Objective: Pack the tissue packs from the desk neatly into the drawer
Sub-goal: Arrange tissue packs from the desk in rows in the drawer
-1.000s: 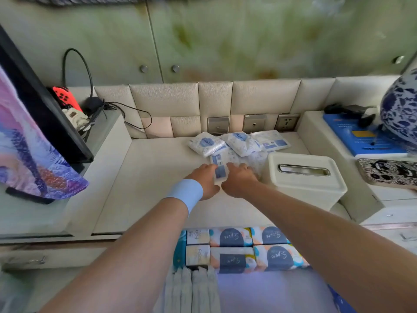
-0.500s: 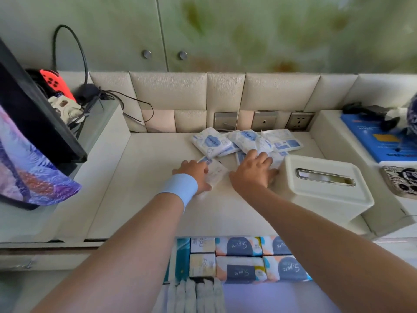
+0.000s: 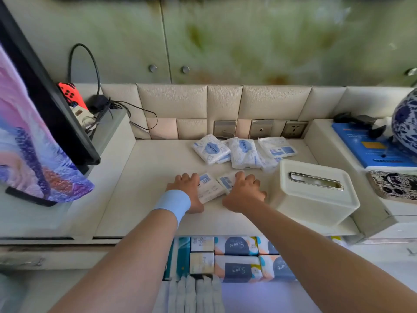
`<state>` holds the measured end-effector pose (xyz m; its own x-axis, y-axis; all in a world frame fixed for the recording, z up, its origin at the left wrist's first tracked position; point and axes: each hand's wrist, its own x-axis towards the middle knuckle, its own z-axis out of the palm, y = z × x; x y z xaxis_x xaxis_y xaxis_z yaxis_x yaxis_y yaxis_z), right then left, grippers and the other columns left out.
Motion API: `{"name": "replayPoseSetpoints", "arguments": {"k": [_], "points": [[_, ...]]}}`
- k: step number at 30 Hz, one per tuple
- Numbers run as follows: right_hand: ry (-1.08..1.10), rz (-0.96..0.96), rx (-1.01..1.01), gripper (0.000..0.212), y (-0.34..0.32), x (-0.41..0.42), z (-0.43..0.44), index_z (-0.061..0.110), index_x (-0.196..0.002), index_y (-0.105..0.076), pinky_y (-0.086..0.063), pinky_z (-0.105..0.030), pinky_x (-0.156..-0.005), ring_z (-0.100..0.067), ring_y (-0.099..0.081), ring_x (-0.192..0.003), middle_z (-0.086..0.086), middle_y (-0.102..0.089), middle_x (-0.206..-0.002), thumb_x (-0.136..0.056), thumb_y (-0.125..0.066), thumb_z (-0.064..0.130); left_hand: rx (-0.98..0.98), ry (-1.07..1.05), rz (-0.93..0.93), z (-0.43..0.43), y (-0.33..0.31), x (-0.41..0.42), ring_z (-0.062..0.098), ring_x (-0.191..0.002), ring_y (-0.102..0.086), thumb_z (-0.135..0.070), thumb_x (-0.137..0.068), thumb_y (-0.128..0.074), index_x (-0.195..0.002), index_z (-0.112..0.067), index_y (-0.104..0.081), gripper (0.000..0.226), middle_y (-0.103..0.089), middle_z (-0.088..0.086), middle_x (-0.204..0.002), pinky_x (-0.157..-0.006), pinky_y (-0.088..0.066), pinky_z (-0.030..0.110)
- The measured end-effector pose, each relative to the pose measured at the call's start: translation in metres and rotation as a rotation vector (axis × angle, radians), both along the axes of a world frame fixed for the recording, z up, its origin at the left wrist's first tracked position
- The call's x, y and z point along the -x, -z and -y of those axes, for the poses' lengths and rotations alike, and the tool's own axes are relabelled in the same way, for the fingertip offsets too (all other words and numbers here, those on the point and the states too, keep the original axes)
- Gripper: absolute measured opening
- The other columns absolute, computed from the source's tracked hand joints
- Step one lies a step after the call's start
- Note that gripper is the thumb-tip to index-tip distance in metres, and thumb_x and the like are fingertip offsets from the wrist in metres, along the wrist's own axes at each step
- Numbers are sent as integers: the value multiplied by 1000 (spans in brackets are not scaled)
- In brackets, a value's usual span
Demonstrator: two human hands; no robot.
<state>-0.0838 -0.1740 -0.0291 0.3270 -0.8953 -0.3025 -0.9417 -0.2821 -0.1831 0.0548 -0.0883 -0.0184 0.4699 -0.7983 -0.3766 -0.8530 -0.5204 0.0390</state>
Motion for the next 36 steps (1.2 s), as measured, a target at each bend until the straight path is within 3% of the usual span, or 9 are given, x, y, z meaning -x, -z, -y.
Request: {"name": "replayPoseSetpoints", "arguments": {"k": [3,5,7,10,16,21,24,29,36], "points": [[197,444,-267,54,-19,8,-6,15,-130,-47,-46,-38,-92,-28,-51,-110,-11,-51,-122,-83,-58,40,96,-210,-290,-16,-16,1,25,-101,-54,-48,-72,-56,-116,-27,-45,50,-55,3,-114,-80,-47,35],[393,813,-608,21,-36,18,-11,7,-100,-58,-47,-34,-81,-28,-56,-82,-14,-59,-93,-86,-49,20,210,-417,-563,-23,-28,1,28,-81,-60,-40,-76,-49,-103,-19,-51,35,-60,10,-96,-67,-50,33],[508,1011,-915,23,-41,31,-15,5,-95,-58,-50,-43,-89,-34,-62,-82,-18,-65,-88,-81,-43,15,322,-629,-797,-30,-30,-1,32,-75,-62,-16,-89,-46,-107,-8,-52,20,-59,17,-92,-53,-53,33],[570,1054,-1031,34,-32,45,-20,3,-109,-60,-54,-57,-85,-40,-66,-97,-22,-70,-103,-84,-38,15,346,-773,-947,-50,-21,-6,34,-79,-60,0,-89,-38,-118,1,-57,34,-59,20,-93,-59,-56,41],[376,703,-552,32,-12,53,-35,11,-125,-58,-61,-42,-72,-22,-64,-84,-3,-63,-93,-94,-61,16,228,-470,-542,-76,-12,-2,23,-63,-62,-19,-87,-55,-123,-18,-58,36,-67,6,-83,-53,-48,24],[347,742,-468,49,-19,52,-37,18,-140,-46,-50,-29,-56,-20,-59,-88,-3,-58,-105,-94,-62,14,60,-168,-85,-79,-4,-4,30,-127,-41,-34,-87,-62,-150,-42,-17,78,-38,6,-141,-98,-44,43],[387,840,-441,43,-25,46,-30,18,-136,-52,-51,-31,-62,-19,-59,-86,-2,-61,-101,-96,-44,4,-13,-103,-90,-75,-1,-5,33,-136,-31,-33,-93,-57,-149,-44,-29,63,-31,8,-149,-109,-36,41],[267,878,-604,35,-31,22,-37,21,-114,-60,-56,-36,-65,-20,-62,-78,-2,-64,-91,-93,-43,-2,188,-272,-266,-67,1,-15,31,-122,-52,-11,-95,-39,-139,-33,-50,50,-48,7,-143,-100,-46,39],[252,817,-624,46,-9,-4,-37,22,-120,-66,-54,-28,-56,-20,-66,-75,-2,-69,-93,-92,-39,-2,325,-263,-257,-58,4,-29,27,-129,-47,-10,-95,-43,-148,-26,-32,56,-41,3,-148,-102,-44,41]]}}
